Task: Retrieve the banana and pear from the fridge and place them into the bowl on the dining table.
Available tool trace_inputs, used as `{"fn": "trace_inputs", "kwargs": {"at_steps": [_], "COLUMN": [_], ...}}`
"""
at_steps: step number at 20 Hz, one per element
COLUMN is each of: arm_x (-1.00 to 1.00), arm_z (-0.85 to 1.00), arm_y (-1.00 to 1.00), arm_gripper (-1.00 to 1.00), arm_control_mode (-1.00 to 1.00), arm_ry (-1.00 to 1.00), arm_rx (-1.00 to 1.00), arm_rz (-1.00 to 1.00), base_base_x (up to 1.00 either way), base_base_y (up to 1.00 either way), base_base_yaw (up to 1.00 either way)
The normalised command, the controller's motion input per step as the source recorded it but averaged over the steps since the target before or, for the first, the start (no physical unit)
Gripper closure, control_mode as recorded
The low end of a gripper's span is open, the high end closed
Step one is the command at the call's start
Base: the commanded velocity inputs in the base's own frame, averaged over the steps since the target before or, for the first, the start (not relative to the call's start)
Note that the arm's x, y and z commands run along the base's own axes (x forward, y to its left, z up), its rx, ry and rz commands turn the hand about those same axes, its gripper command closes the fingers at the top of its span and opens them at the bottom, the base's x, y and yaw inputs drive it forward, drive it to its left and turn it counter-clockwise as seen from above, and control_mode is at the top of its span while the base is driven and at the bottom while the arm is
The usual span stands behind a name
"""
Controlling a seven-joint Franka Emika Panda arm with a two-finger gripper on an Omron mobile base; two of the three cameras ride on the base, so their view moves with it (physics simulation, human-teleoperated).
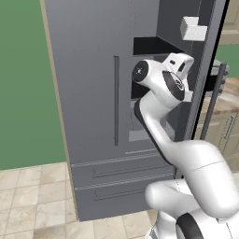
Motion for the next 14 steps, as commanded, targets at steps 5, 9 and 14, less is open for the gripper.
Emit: {"fn": "trace_inputs", "kwargs": {"at_steps": [5, 9, 14], "arm_x": [0.5, 0.61, 0.63], "arm_z": [0.16, 0.06, 0.0], "arm_y": [-0.05, -0.21, -0.32], "arm_gripper": [-1.0, -1.0, -1.0], "arm_control_mode": [-1.0, -1.0, -1.0], "arm_ry": [0.0, 0.0, 0.01], "arm_rx": [-0.04, 0.0, 0.0], "arm_rz": [0.0, 0.0, 0.0], "base_base_x": [0.0, 0.0, 0.0], "base_base_y": [0.0, 0.0, 0.0], "base_base_yaw": [0.0, 0.0, 0.0]}}
